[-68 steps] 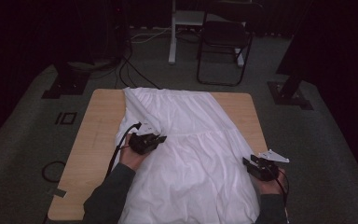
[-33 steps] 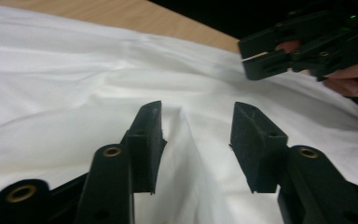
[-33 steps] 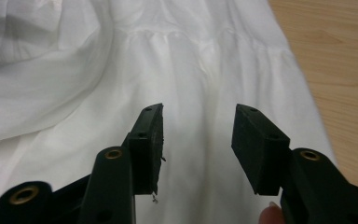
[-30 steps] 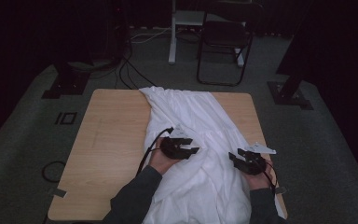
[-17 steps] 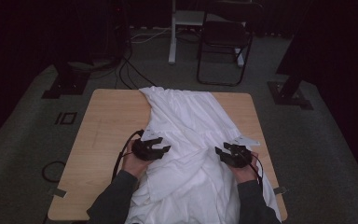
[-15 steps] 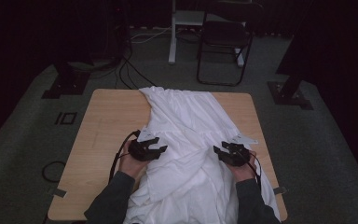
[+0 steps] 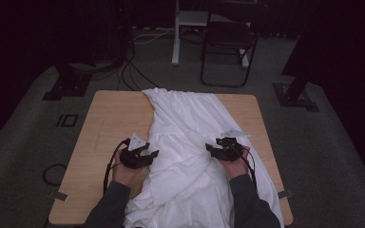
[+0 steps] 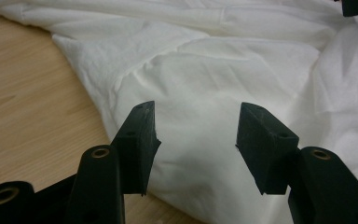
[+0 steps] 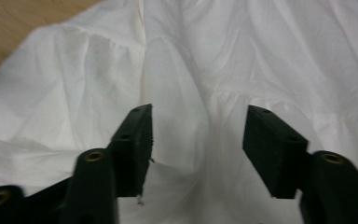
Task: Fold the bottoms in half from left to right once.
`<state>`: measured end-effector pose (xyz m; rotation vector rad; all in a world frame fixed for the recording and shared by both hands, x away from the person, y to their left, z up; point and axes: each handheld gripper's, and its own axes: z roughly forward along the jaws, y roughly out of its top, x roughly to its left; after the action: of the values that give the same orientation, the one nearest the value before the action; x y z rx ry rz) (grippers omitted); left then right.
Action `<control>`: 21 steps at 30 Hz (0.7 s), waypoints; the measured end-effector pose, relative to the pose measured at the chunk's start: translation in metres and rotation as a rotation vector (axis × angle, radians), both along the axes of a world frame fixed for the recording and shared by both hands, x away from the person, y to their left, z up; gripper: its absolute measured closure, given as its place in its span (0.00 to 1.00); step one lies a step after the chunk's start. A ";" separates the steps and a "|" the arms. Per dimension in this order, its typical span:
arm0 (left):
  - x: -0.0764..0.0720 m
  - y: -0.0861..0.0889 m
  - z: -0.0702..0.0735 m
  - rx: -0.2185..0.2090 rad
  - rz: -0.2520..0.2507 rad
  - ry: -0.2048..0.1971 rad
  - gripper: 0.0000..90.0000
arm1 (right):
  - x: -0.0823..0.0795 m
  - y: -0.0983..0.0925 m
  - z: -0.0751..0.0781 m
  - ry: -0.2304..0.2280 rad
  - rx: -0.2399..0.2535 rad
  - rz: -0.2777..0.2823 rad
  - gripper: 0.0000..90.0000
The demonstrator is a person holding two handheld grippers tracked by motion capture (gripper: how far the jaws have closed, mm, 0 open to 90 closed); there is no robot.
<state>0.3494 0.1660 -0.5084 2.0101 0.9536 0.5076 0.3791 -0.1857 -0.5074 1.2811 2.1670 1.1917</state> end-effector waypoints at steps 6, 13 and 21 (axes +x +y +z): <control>-0.001 0.007 -0.007 -0.001 0.024 0.012 0.52 | 0.006 0.007 -0.012 0.050 -0.022 -0.006 0.42; 0.000 0.010 -0.012 0.005 0.041 0.021 0.51 | 0.004 0.013 -0.023 0.107 -0.061 0.059 0.83; 0.001 0.006 -0.014 0.008 0.037 0.027 0.51 | -0.011 0.004 -0.005 -0.018 -0.053 0.068 0.99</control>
<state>0.3501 0.1723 -0.5229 2.0141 1.0080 0.5059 0.3681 -0.1817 -0.5127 1.1789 2.2299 1.1591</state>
